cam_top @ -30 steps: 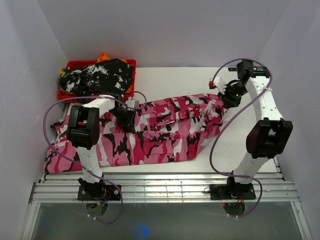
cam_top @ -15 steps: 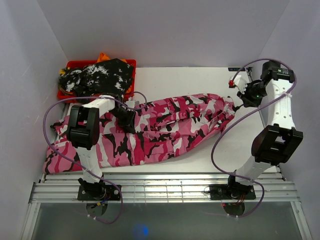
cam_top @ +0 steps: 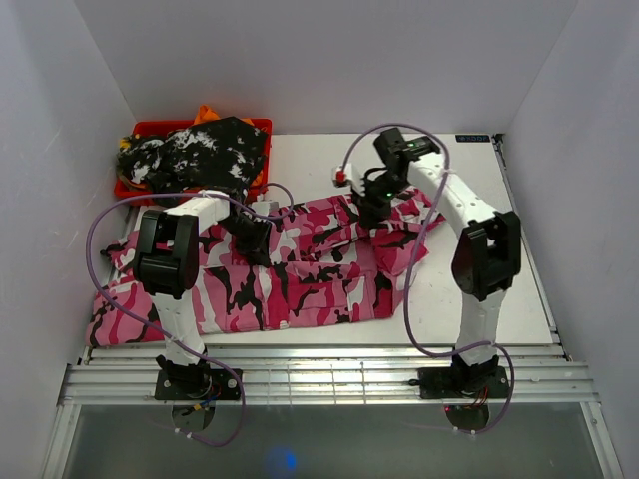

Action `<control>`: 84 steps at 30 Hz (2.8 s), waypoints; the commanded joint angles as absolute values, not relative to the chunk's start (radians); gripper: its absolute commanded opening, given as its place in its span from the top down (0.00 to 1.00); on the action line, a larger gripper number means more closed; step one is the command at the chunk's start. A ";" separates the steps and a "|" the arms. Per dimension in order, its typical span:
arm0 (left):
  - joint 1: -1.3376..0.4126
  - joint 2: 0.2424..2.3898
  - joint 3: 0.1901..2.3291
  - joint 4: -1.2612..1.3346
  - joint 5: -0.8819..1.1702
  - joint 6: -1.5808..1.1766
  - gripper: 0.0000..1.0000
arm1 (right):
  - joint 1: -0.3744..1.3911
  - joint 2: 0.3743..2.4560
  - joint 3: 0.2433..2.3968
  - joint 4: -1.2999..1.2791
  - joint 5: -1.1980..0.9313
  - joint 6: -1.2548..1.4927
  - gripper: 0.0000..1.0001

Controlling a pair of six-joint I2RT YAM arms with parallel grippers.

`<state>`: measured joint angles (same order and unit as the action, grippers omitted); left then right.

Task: Fold and stack the trousers
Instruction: Flatten the trousers out

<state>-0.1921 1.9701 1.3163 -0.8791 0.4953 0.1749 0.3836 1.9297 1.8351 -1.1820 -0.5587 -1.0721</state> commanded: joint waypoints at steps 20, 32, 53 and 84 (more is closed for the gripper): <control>-0.206 2.009 1.308 -0.888 0.499 0.183 0.61 | 0.143 1.933 1.939 -1.109 -0.496 -0.597 0.56; -0.207 1.994 1.307 -0.890 0.483 0.190 0.61 | 0.043 1.824 1.568 -0.974 -0.299 -0.670 0.92; -0.206 1.996 1.292 -0.884 0.462 0.204 0.60 | 0.284 2.293 2.118 -0.784 -0.397 -0.532 0.85; -0.181 1.944 1.250 -0.861 0.428 0.179 0.36 | 0.624 2.128 1.979 -1.120 -0.428 -0.902 0.31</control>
<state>-0.1970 1.9396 1.2900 -0.8711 0.5304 0.1593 0.6212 2.1487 2.0094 -1.0828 -0.3996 -0.8478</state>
